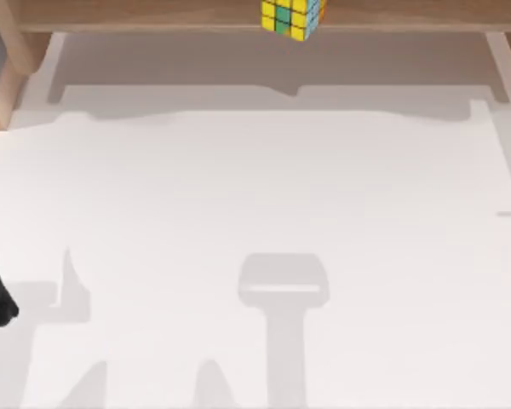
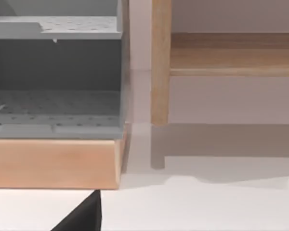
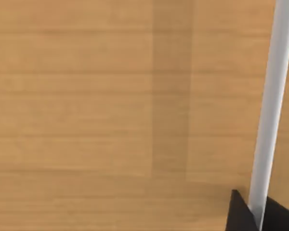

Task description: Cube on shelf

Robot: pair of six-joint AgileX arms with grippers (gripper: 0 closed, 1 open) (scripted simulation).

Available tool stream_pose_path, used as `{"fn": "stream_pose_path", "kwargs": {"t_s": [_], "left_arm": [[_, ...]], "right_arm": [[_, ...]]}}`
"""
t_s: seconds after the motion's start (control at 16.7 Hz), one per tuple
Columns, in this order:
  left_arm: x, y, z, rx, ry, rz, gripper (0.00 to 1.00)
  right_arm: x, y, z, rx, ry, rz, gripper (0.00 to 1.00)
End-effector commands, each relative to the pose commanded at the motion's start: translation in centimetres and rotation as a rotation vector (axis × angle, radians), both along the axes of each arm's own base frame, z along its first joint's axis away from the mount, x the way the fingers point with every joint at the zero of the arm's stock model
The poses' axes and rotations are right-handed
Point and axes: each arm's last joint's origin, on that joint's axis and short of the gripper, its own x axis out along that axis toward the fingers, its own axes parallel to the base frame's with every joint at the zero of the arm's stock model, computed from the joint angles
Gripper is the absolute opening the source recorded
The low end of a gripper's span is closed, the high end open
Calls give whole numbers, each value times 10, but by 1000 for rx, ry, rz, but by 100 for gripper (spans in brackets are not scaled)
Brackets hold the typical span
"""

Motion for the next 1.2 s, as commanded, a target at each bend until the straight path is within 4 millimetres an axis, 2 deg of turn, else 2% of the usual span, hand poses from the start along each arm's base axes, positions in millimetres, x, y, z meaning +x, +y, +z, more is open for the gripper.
{"fn": "stream_pose_path", "kwargs": {"t_s": [0.48, 0.6, 0.9, 1.2], "left_arm": [[0, 0, 0, 0, 0, 0, 100], [0, 0, 0, 0, 0, 0, 100], [0, 0, 0, 0, 0, 0, 100], [0, 0, 0, 0, 0, 0, 100]], "right_arm": [[0, 0, -1, 6, 5, -4, 0], [11, -2, -2, 7, 8, -7, 0], [58, -2, 0, 2, 1, -3, 0], [61, -2, -1, 8, 6, -8, 0]]}}
